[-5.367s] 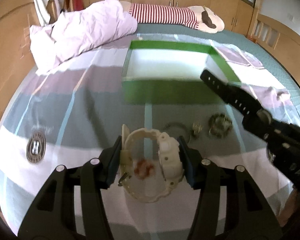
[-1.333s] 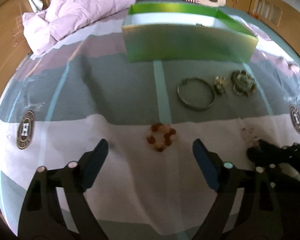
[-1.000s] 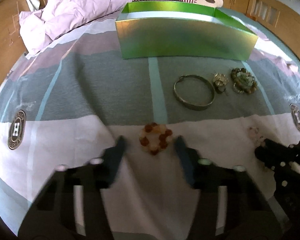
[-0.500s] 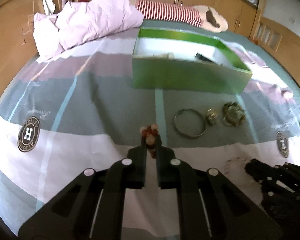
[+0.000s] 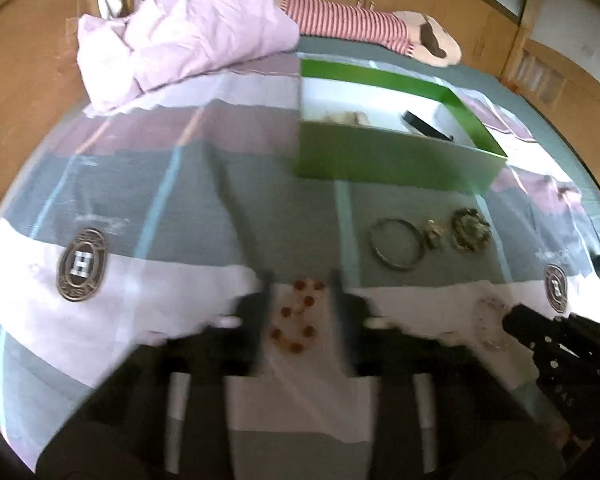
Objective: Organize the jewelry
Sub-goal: 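Grasp the red bead bracelet with the left gripper while the right holds the pink bracelet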
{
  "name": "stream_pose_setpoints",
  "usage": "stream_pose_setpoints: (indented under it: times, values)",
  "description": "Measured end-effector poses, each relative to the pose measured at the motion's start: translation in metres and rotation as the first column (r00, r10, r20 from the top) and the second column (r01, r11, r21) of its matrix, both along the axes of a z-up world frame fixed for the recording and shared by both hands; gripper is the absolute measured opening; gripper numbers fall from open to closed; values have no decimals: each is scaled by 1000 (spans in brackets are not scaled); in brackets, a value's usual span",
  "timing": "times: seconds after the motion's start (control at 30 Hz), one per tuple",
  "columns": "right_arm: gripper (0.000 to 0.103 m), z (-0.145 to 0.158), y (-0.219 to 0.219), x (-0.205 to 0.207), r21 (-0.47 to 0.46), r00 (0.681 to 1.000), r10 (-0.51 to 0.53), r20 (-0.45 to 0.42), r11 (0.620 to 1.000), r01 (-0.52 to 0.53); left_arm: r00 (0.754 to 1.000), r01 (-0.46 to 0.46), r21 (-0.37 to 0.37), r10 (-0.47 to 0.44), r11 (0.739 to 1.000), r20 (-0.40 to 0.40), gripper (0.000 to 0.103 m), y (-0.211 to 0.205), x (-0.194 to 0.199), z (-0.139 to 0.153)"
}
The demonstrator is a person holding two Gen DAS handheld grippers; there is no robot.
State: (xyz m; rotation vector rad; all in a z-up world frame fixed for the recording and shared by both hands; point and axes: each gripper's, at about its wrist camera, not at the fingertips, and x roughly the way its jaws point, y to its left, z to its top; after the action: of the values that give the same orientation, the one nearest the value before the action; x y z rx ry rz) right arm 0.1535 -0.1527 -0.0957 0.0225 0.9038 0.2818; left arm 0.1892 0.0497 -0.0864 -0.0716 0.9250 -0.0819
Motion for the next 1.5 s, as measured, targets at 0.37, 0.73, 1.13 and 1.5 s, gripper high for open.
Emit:
stream_pose_setpoints:
  times: [0.37, 0.73, 1.13, 1.5]
  values:
    - [80, -3, -14, 0, -5, 997, -68, -19, 998, 68, 997, -75, 12, 74, 997, 28, 99, 11, 2, 2]
    - [64, -37, -16, -3, -74, 992, -110, -55, 992, 106, 998, 62, 139, -57, 988, -38, 41, -24, 8, -52]
    - [50, -53, -4, 8, -154, 995, -42, -94, 988, 27, 999, 1, 116, 6, 993, -53, 44, -17, 17, -69]
    - [16, -47, 8, 7, -143, 997, -2, -77, 990, -9, 999, 15, 121, -10, 993, -37, 8, -25, 14, -67]
